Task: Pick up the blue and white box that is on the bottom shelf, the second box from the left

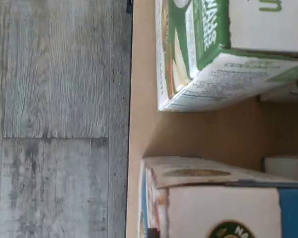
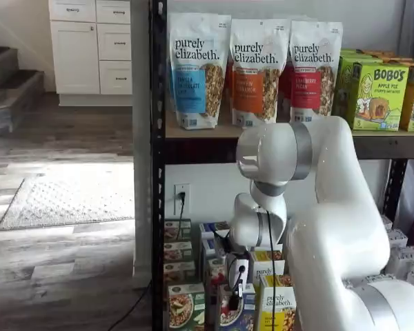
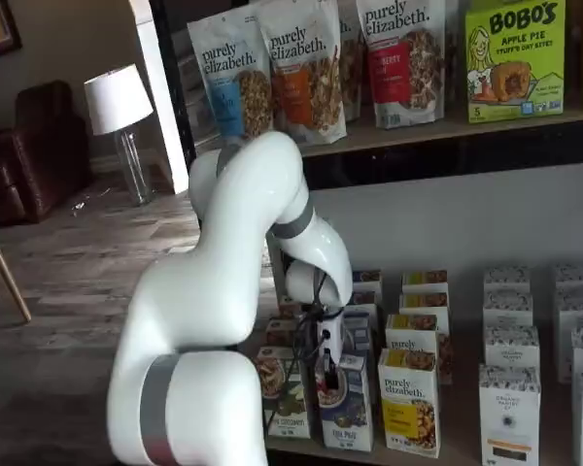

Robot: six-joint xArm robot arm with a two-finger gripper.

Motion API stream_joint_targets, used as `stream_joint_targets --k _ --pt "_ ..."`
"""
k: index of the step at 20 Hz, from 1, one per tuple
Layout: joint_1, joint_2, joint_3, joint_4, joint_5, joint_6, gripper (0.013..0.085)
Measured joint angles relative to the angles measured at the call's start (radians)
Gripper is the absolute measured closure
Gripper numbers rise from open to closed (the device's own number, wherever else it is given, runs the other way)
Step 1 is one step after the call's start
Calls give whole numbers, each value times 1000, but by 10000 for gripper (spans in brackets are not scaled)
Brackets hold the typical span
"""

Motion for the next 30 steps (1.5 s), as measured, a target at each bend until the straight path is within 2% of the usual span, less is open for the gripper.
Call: stream_joint_targets --k 11,15,19,25,30 --pt "-4 -58 85 -14 -34 6 490" --pt "0 -107 157 -40 -48 32 490" --pt "7 -174 257 -46 -74 41 490" --pt "24 -322 466 -1 -152 12 490" --pt "41 -463 619 78 -182 -47 490"
